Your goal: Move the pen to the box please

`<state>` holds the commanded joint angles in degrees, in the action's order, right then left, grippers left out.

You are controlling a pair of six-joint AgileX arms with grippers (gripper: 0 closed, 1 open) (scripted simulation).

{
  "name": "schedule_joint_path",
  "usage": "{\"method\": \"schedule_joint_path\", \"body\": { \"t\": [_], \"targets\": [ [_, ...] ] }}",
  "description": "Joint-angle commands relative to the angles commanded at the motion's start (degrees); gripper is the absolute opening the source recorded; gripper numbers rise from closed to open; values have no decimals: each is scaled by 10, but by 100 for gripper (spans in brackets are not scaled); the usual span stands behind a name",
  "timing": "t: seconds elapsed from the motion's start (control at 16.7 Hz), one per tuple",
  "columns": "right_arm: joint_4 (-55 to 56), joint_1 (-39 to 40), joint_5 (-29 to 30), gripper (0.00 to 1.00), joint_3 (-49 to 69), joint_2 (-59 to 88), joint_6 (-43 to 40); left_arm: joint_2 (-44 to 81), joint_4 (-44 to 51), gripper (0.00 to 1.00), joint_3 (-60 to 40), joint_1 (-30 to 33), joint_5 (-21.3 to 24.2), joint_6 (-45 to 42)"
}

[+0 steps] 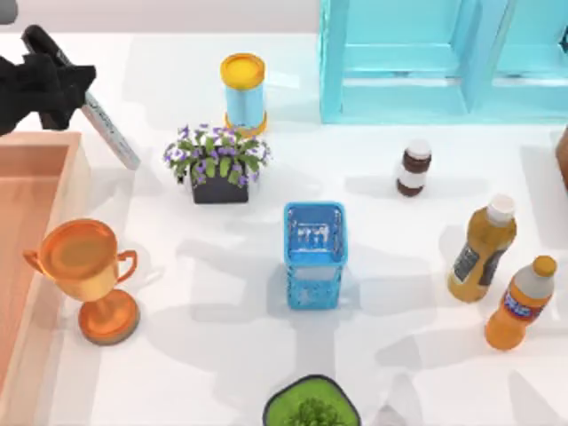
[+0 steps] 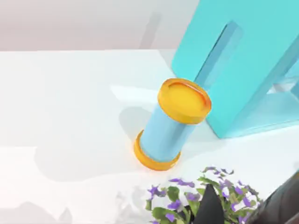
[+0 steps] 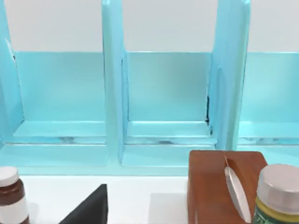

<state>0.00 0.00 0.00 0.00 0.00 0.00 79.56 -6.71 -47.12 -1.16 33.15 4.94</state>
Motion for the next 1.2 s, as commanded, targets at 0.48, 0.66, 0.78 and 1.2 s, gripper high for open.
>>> {"method": "schedule_joint_path", "body": {
  "t": [0.48, 0.66, 0.78, 1.2],
  "targets": [
    [0, 0, 0, 100, 0, 0, 0, 104, 416, 0, -244, -157, 56, -447],
    [0, 0, 0, 100, 0, 0, 0, 146, 580, 0, -326, -213, 92, -622],
    [0, 0, 0, 100, 0, 0, 0, 171, 684, 0, -374, -248, 117, -732],
    [0, 0, 0, 100, 0, 0, 0, 236, 980, 0, -476, -340, 195, -1050]
  ]
}}
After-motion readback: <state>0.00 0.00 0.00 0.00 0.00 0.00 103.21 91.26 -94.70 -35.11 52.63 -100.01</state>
